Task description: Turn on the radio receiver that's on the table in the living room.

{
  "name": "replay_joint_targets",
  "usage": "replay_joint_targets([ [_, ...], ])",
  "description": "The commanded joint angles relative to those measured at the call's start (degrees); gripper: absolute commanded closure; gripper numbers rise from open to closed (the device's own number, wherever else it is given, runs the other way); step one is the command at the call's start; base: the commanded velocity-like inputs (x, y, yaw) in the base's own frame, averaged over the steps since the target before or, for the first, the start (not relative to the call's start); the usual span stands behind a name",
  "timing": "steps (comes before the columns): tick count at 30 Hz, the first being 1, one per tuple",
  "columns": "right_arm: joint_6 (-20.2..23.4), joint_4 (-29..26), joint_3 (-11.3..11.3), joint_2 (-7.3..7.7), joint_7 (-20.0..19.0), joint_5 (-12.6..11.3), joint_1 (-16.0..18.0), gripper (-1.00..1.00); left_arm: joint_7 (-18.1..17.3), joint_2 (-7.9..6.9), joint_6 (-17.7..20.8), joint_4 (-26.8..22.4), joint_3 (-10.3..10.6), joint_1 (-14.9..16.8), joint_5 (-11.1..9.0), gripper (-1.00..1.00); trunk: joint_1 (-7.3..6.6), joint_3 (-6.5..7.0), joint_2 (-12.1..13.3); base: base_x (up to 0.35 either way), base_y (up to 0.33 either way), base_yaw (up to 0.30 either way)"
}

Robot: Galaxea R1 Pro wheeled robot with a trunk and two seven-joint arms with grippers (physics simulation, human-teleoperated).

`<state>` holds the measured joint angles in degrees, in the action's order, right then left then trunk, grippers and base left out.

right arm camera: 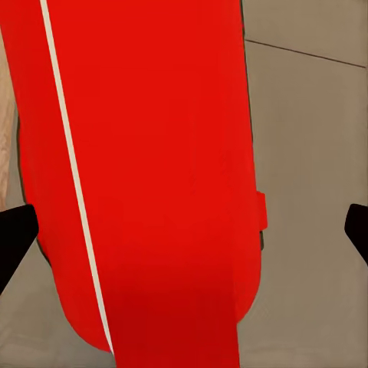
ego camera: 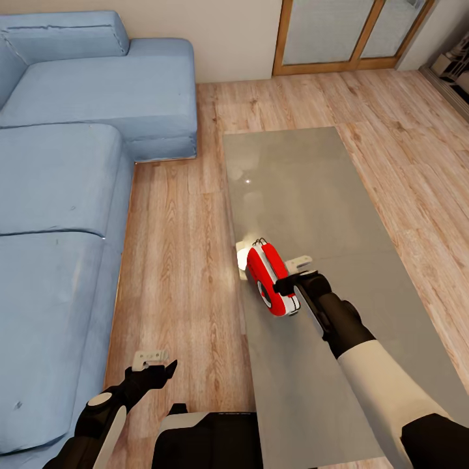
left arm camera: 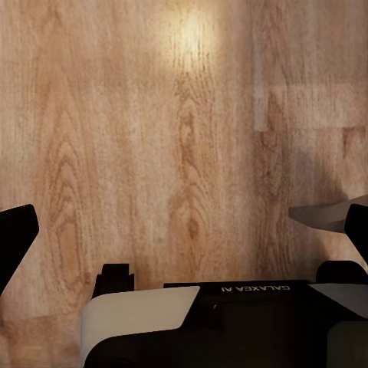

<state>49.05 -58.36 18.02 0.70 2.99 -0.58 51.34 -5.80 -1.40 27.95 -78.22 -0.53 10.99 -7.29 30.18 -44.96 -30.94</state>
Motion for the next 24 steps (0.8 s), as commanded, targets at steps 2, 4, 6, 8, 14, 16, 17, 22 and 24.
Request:
replay_joint_targets([
  [2,-0.01,0.0,0.0,0.0,0.0,0.05,0.0,-1.0,0.0,-0.01,0.0,0.0,0.0,0.0,0.0,-1.0,0.0,0.0,0.0,0.0,0.0,0.0],
  [4,-0.01,0.0,0.0,0.03,0.0,0.05,-0.01,-1.0,0.0,-0.01,0.0,0.0,0.0,0.0,0.0,-1.0,0.0,0.0,0.0,0.0,0.0,0.0],
  [6,-0.01,0.0,0.0,0.01,0.0,0.05,0.0,-1.0,-0.02,-0.01,0.0,0.0,0.0,0.0,0.0,-1.0,0.0,0.0,0.0,0.0,0.0,0.0],
  [8,-0.01,0.0,0.0,0.05,0.0,0.03,0.0,-1.0,-0.02,-0.01,0.0,0.0,0.0,0.0,0.0,-1.0,0.0,0.0,0.0,0.0,0.0,0.0],
  [14,-0.1,0.15,0.0,-0.11,-0.14,-0.27,-0.01,-1.0,-0.08,-0.01,0.0,0.0,-0.01,0.0,0.0,-1.0,0.0,0.0,0.0,0.0,0.0,0.0],
  [16,-0.15,0.16,0.0,-0.1,-0.72,-0.26,-0.01,-1.0,-0.06,-0.01,0.0,0.0,0.0,0.0,0.0,-1.0,0.0,0.0,0.0,0.0,0.0,0.0],
  [17,-0.16,0.17,0.0,-0.09,-1.0,-0.24,-0.01,-1.0,-0.04,-0.01,0.0,0.0,0.0,0.0,0.0,-1.0,0.0,0.0,0.0,0.0,0.0,0.0],
  [22,-0.19,0.21,0.0,-0.04,-2.28,-0.22,-0.01,-1.0,-0.08,-0.01,0.0,0.0,0.0,0.0,0.0,-1.0,0.0,0.0,0.0,0.0,0.0,0.0],
  [24,-0.23,0.93,0.0,-0.01,-2.4,-0.12,-0.01,-1.0,-0.07,-0.01,0.0,0.0,-0.01,0.0,0.0,-1.0,0.0,0.0,0.0,0.0,0.0,0.0],
])
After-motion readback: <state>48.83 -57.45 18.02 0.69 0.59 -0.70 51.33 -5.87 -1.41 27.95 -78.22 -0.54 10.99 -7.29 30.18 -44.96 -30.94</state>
